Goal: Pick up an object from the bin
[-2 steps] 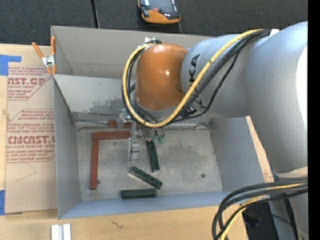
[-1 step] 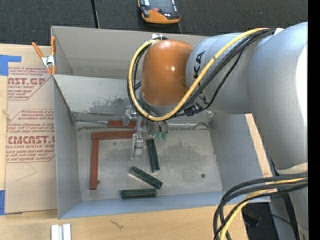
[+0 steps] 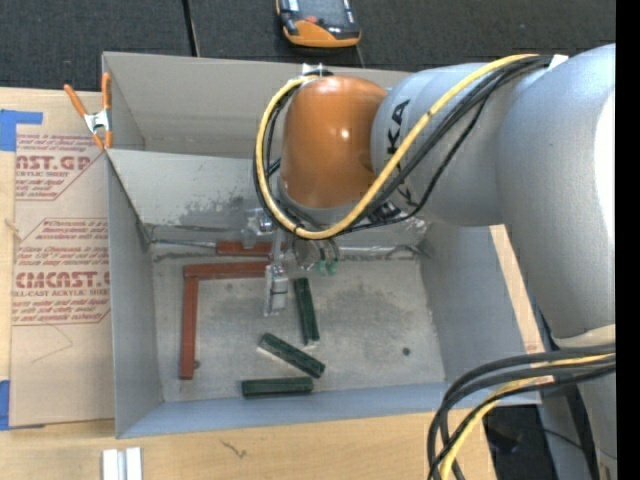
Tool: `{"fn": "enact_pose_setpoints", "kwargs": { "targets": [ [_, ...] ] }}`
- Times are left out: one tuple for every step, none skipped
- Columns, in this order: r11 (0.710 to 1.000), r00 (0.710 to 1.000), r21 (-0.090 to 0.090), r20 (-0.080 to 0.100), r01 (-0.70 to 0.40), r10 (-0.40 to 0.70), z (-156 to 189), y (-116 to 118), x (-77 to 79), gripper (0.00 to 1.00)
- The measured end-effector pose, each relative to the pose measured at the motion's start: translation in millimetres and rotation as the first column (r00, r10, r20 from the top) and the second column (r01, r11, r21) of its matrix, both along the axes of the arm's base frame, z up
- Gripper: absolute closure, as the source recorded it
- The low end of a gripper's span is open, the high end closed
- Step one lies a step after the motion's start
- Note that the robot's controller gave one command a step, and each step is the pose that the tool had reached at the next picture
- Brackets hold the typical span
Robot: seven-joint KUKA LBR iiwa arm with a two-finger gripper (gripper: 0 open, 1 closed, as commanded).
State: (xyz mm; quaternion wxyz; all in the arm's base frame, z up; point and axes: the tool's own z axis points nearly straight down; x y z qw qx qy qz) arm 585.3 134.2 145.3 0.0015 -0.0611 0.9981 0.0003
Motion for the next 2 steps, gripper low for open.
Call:
{"fn": "enact_pose_setpoints", "kwargs": {
  "targets": [
    [0.989, 0.989, 0.003, 0.001, 0.146, -0.146, -77.2, -7.5, 8.0, 0.0],
    [1.0, 1.0, 0.0, 0.002, 0.004, -0.004, -74.6, -5.3, 8.3, 1.0]
  ]
}}
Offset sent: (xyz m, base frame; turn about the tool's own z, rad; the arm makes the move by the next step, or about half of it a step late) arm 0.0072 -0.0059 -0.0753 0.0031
